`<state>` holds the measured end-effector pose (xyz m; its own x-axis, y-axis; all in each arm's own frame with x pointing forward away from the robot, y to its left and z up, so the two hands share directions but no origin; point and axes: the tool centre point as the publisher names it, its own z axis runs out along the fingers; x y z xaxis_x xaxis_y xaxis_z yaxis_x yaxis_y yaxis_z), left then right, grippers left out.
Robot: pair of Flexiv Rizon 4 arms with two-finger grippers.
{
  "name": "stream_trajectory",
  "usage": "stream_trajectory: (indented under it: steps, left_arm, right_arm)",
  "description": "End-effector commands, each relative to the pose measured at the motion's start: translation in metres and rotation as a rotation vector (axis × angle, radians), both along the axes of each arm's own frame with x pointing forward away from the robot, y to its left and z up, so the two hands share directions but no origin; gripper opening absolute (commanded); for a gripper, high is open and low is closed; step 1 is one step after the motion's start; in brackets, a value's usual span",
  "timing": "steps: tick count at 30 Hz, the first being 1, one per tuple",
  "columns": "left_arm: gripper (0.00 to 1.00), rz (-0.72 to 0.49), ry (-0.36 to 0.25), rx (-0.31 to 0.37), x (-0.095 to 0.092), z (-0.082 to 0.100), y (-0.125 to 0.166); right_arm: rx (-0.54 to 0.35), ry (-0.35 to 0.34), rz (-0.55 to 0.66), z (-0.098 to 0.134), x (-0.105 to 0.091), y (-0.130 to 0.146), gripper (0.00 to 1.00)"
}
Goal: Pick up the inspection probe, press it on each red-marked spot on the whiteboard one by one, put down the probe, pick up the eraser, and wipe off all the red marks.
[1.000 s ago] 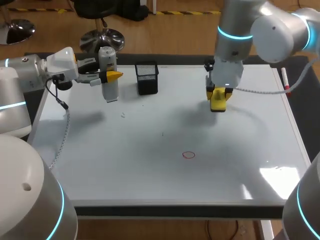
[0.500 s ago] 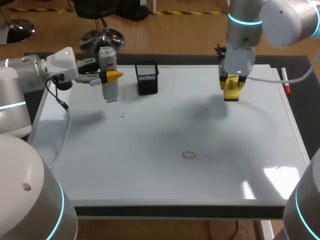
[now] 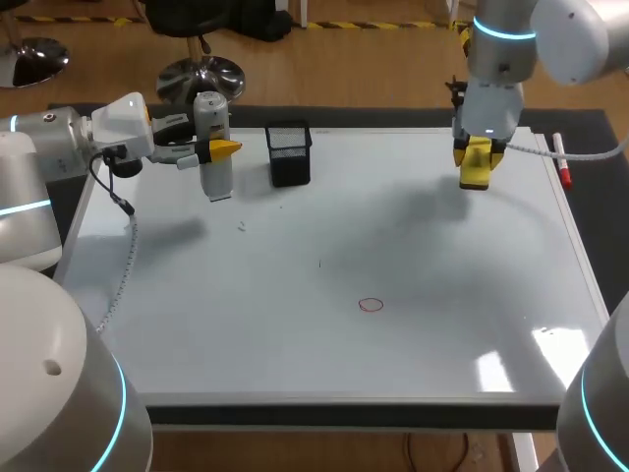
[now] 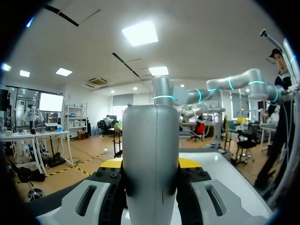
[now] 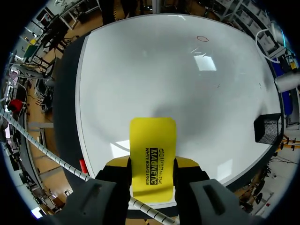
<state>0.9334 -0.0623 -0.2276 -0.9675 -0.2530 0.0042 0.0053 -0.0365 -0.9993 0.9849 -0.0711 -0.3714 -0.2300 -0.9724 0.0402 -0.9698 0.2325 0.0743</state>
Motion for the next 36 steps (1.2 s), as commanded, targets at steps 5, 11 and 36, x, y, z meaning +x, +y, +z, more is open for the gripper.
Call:
stream_trajectory:
  steps: [5, 11, 36]
  left_arm:
    - [0.0, 0.001, -0.001, 0.0, -0.0001, 0.0008, -0.0001]
    - [0.0, 0.001, -0.001, 0.0, -0.0001, 0.0008, -0.0001]
    - [0.0, -0.006, -0.018, -0.013, -0.0086, 0.0073, -0.0059]
  right_arm:
    - [-0.01, -0.005, -0.025, 0.0045, 0.0024, -0.0089, 0.0]
    - [-0.011, -0.006, -0.036, 0.0054, 0.0028, -0.0101, 0.0]
    - [0.008, -0.013, -0.049, 0.0094, 0.0012, -0.0076, 0.0]
